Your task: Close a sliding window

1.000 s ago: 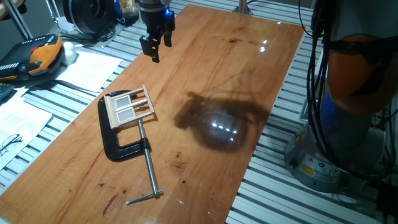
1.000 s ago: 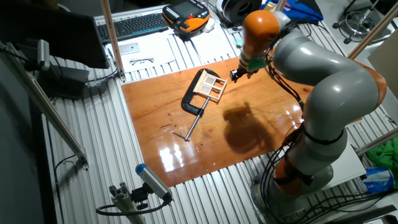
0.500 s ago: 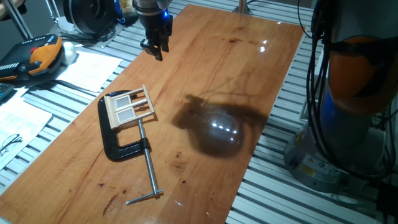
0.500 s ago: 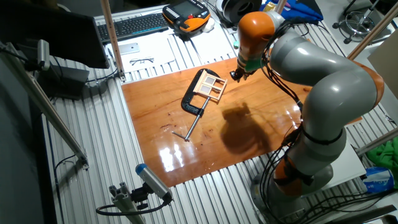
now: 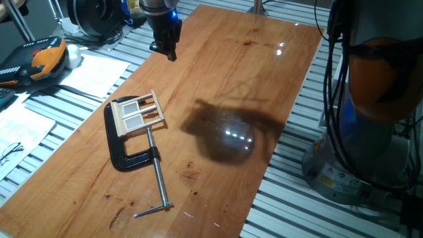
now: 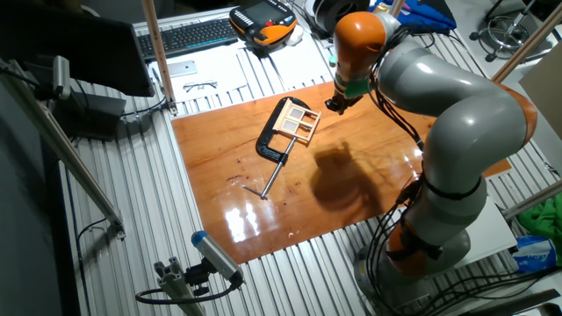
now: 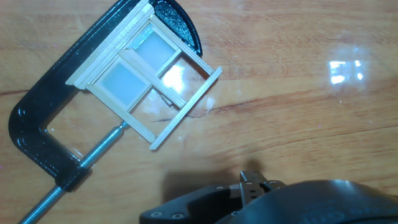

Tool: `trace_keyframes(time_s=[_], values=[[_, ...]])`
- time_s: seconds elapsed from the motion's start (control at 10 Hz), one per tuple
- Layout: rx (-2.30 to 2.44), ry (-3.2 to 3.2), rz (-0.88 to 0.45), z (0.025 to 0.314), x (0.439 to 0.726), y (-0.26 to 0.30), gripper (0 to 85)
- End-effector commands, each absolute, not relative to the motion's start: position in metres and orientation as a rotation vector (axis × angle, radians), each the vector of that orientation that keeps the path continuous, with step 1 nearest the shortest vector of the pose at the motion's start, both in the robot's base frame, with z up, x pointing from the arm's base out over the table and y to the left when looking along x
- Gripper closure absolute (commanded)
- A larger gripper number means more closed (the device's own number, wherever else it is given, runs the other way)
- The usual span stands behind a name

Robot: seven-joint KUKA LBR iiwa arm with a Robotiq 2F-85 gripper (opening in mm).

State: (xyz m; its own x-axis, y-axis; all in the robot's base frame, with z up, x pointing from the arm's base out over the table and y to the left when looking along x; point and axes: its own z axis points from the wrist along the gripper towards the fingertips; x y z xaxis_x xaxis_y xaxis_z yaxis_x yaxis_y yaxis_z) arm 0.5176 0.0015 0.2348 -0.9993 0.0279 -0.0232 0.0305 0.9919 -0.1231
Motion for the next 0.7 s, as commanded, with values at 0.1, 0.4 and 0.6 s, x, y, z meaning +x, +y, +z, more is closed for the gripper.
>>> trace_keyframes(time_s=[0.1,0.4,0.6], values=[[0.071,3.123,-0.196,0.2343,0.5177,0.0013,85.0],[0.362,3.155,-0.204,0.2327,0.5175,0.0011,85.0],[0.437,3.157,-0.192,0.2312,0.5173,0.0012,85.0]])
